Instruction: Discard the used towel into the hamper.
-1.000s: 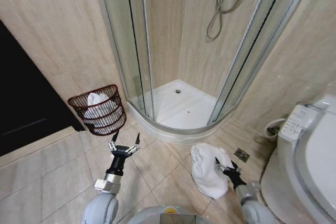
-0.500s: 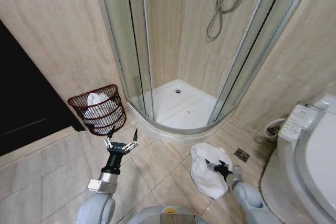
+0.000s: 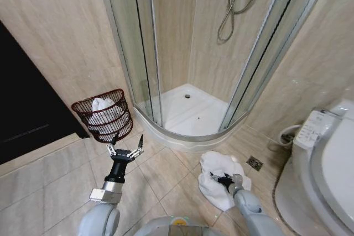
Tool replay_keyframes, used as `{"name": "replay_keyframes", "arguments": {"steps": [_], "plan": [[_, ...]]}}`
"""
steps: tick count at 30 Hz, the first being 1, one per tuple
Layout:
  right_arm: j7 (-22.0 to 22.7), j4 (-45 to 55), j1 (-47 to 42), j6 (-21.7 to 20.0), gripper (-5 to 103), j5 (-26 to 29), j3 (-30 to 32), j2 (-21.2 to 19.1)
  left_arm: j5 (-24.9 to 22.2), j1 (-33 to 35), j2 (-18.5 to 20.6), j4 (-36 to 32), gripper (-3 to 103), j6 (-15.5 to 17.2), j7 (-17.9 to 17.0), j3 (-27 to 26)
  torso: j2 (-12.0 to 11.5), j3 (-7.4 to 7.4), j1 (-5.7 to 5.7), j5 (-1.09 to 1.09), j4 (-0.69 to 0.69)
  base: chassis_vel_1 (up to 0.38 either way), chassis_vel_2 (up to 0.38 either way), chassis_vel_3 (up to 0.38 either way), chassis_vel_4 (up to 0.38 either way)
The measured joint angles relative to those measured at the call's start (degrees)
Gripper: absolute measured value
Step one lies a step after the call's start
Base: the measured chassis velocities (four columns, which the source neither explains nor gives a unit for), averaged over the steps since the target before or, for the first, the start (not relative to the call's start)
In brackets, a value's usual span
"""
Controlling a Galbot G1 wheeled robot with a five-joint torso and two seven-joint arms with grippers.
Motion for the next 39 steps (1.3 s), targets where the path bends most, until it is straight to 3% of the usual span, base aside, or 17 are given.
{"name": "replay_keyframes", "arguments": {"steps": [9, 13, 15, 18, 22, 24, 26, 31, 39], "plan": [[-1.2, -2.0, 0.6, 1.9, 101, 0.8, 1.1, -0.1, -0.2, -1.5, 0.3, 1.7, 100, 0.0, 0.0, 0.2, 0.0, 0.0, 0.0, 0.01, 0.0, 0.0, 0.0, 0.0, 0.0], [-1.6, -2.4, 0.7, 2.2, 91, 0.9, 1.5, 0.0, -0.3, -2.2, 0.6, 2.1, 100, 0.4, 0.1, 0.4, 0.0, 0.0, 0.0, 0.0, -0.01, 0.0, 0.0, 0.0, 0.0], [-1.8, -2.5, 0.7, 2.3, 91, 0.9, 1.6, 0.0, -0.3, -2.4, 0.7, 2.1, 100, 0.6, 0.1, 0.4, 0.0, 0.0, 0.0, 0.0, -0.01, 0.0, 0.0, 0.0, 0.0], [-2.3, -2.7, 0.6, 2.9, 74, 1.0, 1.9, 0.1, -0.4, -3.0, 0.9, 2.4, 100, 1.0, 0.2, 0.7, 0.0, 0.0, 0.0, -0.01, -0.01, 0.0, 0.0, 0.0, 0.0], [-2.3, -2.7, 0.5, 3.0, 63, 1.4, 2.2, 0.2, -0.4, -3.2, 1.1, 2.6, 100, 1.2, 0.3, 0.8, 0.0, 0.0, 0.0, -0.01, -0.01, 0.0, 0.0, 0.0, 0.0], [-2.3, -2.7, 0.5, 3.2, 52, 1.6, 2.5, 0.2, -0.4, -3.3, 1.1, 2.8, 100, 1.2, 0.3, 0.9, 0.0, 0.0, 0.0, 0.0, -0.01, 0.0, 0.0, 0.0, 0.0], [-2.3, -2.8, 0.4, 3.2, 52, 1.6, 2.5, 0.2, -0.4, -3.3, 1.1, 2.9, 100, 1.2, 0.4, 1.0, 0.0, 0.0, 0.0, 0.0, -0.01, 0.0, 0.0, 0.0, 0.0], [-2.3, -2.9, 0.2, 3.9, 26, 1.9, 3.0, 0.3, -0.4, -3.3, 0.9, 3.3, 100, 0.9, 0.4, 1.0, 0.0, 0.0, 0.0, 0.02, 0.01, 0.0, 0.0, 0.0, 0.0], [-2.3, -2.4, -0.4, 5.6, 13, 2.0, 3.8, 0.8, -0.3, -3.2, 0.9, 2.9, 100, 0.8, 0.4, 1.0, 0.0, 0.01, 0.0, 0.02, 0.0, 0.0, 0.0, 0.0, 0.0]]}}
